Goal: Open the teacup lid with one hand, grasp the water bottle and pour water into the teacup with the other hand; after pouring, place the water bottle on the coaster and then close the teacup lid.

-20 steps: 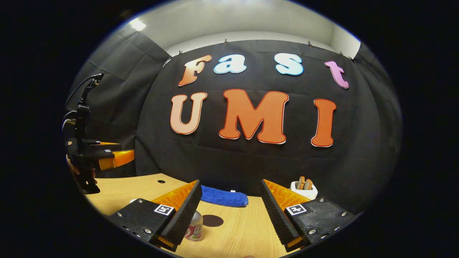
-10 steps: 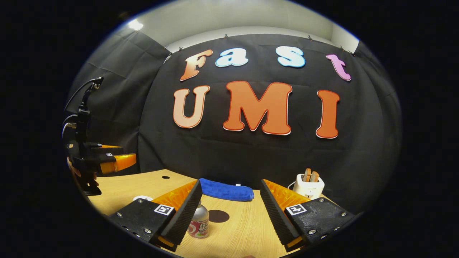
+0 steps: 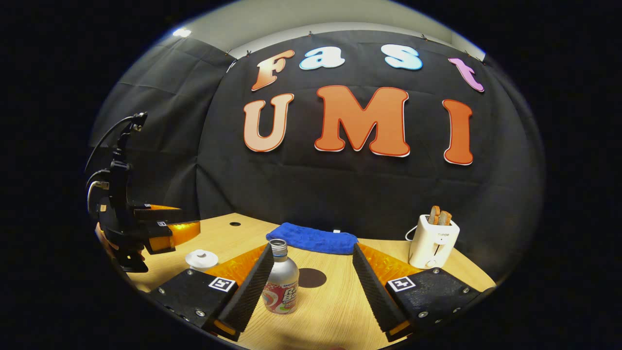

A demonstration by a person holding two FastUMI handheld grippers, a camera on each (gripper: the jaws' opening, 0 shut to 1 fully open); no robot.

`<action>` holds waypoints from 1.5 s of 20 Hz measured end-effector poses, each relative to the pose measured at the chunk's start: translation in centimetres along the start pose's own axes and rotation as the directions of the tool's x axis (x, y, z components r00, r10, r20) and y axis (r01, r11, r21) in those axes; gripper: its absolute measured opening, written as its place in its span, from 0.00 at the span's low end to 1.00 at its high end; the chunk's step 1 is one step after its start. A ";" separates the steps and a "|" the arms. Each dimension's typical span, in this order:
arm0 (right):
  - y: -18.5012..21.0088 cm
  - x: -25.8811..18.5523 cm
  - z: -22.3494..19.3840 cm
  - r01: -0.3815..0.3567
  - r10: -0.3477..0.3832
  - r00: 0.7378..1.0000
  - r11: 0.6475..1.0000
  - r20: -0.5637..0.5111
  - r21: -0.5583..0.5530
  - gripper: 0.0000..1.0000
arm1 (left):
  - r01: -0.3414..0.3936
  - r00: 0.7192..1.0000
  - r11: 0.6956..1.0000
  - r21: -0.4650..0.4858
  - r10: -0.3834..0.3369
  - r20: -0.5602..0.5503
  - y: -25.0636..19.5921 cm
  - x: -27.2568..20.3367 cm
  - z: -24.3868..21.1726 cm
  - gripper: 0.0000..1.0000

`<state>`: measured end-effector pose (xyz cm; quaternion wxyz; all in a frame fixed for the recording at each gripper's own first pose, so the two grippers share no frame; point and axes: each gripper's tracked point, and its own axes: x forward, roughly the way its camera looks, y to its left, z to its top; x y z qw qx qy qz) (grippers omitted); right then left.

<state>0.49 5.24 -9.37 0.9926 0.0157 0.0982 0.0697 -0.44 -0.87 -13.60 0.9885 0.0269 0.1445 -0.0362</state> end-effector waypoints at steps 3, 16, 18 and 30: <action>1.2 0.5 -1.4 -0.025 0.025 0.999 1.000 -0.037 -0.013 0.98 | 0.014 0.999 1.000 -0.005 -0.014 -0.043 -0.3 1.0 -2.0 0.95; 3.6 3.3 -6.4 -0.100 0.096 0.983 0.995 -0.157 -0.023 0.99 | 0.018 0.986 1.000 -0.012 -0.020 -0.164 0.4 3.8 -8.5 0.79; 3.8 3.4 -6.9 -0.110 0.103 0.980 0.993 -0.169 -0.033 0.98 | 0.027 0.986 0.999 -0.022 -0.030 -0.161 0.3 3.9 -8.7 0.73; 4.3 3.9 -9.1 -0.143 0.129 0.966 0.988 -0.224 -0.051 0.98 | -0.010 0.996 0.997 -0.071 0.004 -0.093 0.8 4.9 -8.1 0.30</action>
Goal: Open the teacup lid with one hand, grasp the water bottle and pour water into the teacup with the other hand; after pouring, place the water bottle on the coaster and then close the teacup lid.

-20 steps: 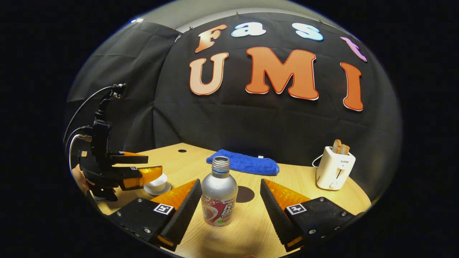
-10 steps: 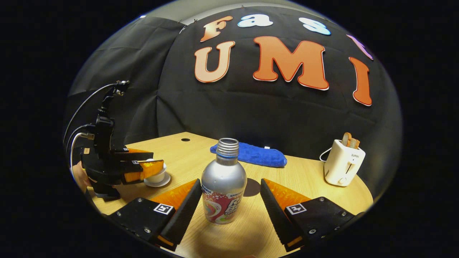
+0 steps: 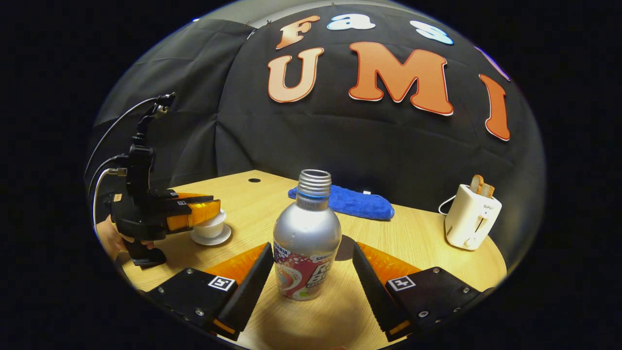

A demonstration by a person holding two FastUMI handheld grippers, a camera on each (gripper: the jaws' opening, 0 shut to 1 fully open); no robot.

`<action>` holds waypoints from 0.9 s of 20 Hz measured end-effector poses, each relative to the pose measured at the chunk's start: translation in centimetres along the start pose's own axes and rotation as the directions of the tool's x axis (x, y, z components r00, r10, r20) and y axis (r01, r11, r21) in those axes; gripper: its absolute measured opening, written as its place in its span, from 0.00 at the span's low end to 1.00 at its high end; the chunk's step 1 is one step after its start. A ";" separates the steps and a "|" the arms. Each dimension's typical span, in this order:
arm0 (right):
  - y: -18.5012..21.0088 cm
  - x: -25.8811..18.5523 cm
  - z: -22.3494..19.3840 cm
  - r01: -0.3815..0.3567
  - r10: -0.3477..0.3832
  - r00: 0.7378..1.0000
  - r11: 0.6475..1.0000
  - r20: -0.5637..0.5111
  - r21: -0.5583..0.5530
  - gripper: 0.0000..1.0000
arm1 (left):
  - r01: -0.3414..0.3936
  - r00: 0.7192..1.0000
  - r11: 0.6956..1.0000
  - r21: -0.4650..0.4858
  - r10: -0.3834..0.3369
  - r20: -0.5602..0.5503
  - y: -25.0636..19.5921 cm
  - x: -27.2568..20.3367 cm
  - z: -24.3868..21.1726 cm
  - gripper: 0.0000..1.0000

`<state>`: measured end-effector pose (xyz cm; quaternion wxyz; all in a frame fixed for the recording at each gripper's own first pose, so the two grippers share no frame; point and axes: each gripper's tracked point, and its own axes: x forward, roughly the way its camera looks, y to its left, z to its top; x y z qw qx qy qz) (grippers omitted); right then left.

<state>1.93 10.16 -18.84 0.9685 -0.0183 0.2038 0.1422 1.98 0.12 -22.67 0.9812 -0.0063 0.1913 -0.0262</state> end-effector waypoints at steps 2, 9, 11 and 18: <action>0.2 0.3 -0.3 -0.003 0.003 1.000 1.000 -0.012 -0.003 0.98 | -0.007 0.999 1.000 -0.016 0.008 0.035 0.3 -0.2 0.7 0.30; 0.6 1.5 -2.0 -0.004 0.004 0.997 1.000 -0.073 0.011 0.98 | -0.047 0.990 0.999 -0.009 0.048 0.132 1.4 -1.3 3.9 0.27; 0.8 2.0 -2.1 0.003 -0.003 0.996 1.000 -0.085 0.003 0.98 | -0.064 0.987 0.998 -0.003 0.064 0.150 1.7 -1.8 4.6 0.30; 1.9 3.6 -4.0 0.009 0.000 0.989 0.998 -0.150 0.059 0.94 | -0.071 0.982 0.997 -0.010 0.072 0.174 3.1 -3.4 5.4 0.30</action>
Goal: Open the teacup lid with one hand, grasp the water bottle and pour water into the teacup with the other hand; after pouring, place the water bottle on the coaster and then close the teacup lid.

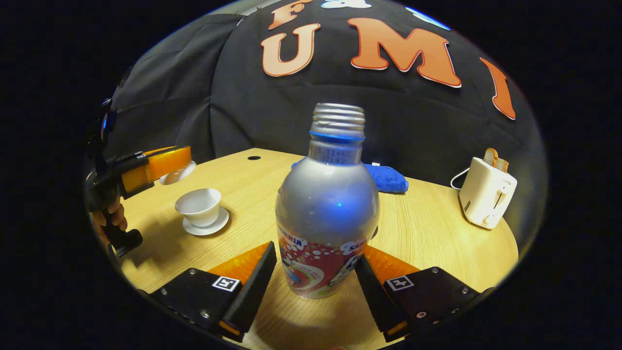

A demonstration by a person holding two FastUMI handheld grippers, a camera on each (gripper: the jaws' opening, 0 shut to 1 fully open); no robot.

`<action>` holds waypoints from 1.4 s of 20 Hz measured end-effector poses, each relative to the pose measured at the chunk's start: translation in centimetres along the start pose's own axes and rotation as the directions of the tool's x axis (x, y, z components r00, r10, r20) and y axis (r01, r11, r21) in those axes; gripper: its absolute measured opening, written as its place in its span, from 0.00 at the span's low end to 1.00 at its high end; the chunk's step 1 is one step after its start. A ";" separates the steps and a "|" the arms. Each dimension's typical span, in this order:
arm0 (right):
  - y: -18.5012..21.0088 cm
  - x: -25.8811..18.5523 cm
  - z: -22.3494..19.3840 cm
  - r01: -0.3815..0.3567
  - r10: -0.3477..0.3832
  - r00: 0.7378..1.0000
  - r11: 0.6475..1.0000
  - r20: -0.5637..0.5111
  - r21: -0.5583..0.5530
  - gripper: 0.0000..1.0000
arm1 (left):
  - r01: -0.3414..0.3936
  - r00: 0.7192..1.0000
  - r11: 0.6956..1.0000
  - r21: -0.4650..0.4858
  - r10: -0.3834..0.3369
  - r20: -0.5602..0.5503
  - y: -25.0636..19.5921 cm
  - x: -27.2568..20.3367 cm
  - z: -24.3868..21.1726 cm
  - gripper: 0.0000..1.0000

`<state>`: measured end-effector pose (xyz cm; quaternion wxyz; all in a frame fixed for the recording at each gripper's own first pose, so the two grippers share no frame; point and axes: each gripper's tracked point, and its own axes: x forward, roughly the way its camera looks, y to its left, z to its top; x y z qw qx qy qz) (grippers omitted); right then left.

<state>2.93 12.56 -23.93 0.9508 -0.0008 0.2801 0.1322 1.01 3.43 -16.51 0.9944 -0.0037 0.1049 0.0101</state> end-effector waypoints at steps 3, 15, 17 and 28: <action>-0.1 0.8 0.1 0.005 -0.006 1.000 0.999 0.014 0.048 0.84 | -0.012 1.000 1.000 -0.017 0.012 0.007 0.7 -0.4 0.0 0.30; -0.9 -0.1 3.6 0.015 -0.014 0.998 1.000 0.060 -0.013 0.78 | -0.049 0.999 0.998 -0.039 0.049 -0.017 3.0 -1.3 -0.3 0.30; -2.1 -0.3 4.4 0.050 -0.045 0.998 0.994 0.051 -0.098 0.78 | -0.058 0.998 0.998 -0.032 0.057 -0.027 3.6 -1.6 -0.4 0.30; -3.4 0.8 8.1 0.136 -0.144 0.989 0.871 0.018 -0.472 0.78 | -0.117 0.991 0.993 -0.001 0.117 -0.072 7.6 -4.2 -1.6 0.30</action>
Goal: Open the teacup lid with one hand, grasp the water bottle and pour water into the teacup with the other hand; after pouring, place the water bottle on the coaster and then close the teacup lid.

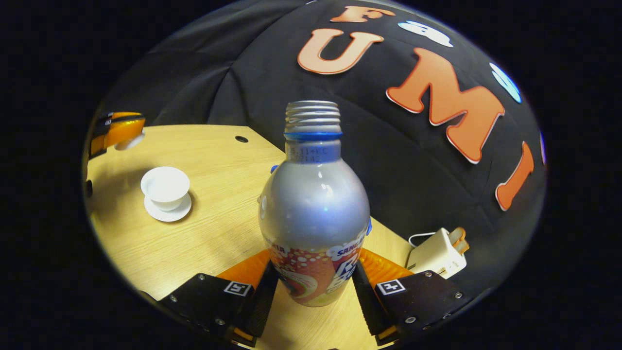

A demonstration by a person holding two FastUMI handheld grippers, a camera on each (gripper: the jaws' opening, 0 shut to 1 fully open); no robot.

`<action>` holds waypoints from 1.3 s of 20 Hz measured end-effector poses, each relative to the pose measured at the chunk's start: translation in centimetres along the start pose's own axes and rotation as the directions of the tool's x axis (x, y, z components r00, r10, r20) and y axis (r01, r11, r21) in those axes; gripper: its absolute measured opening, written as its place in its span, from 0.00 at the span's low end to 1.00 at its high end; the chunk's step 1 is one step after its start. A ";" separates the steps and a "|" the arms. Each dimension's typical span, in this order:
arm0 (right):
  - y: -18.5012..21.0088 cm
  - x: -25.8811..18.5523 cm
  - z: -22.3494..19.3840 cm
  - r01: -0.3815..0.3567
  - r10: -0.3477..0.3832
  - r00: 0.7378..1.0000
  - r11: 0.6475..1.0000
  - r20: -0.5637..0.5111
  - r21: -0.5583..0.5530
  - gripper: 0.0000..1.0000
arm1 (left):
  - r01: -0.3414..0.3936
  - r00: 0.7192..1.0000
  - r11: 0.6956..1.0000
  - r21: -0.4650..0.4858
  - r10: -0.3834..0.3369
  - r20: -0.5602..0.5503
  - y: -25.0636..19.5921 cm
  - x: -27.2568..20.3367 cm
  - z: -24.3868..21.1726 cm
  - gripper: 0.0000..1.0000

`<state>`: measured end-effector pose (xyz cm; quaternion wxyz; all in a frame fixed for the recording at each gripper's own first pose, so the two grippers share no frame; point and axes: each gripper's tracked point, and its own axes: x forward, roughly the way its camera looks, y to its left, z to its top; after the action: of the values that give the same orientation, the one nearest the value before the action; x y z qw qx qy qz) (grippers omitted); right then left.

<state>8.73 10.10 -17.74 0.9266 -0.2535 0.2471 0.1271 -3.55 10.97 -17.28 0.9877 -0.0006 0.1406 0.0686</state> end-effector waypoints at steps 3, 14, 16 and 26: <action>0.4 0.5 1.1 0.006 -0.005 1.000 0.995 0.001 -0.097 0.83 | -0.021 1.000 1.000 -0.013 0.021 -0.006 1.4 -0.5 -0.2 0.30; 1.7 2.3 3.6 0.063 -0.053 0.998 0.898 0.035 -0.435 0.78 | -0.067 0.997 0.997 -0.025 0.065 -0.044 4.6 -1.6 -1.7 0.30; 2.1 2.1 4.0 0.079 -0.061 0.997 0.861 0.052 -0.503 0.78 | -0.068 0.996 0.997 -0.031 0.067 -0.052 5.0 -1.7 -2.1 0.30; 4.1 0.9 6.5 0.137 -0.067 0.990 0.668 0.125 -0.732 0.78 | -0.102 0.993 0.993 -0.053 0.098 -0.070 7.4 -2.3 -3.0 0.30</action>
<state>10.55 17.12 -15.06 0.7607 -0.6136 0.1194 0.1750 -7.57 17.96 -19.35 0.9773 -0.0238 0.1716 0.1218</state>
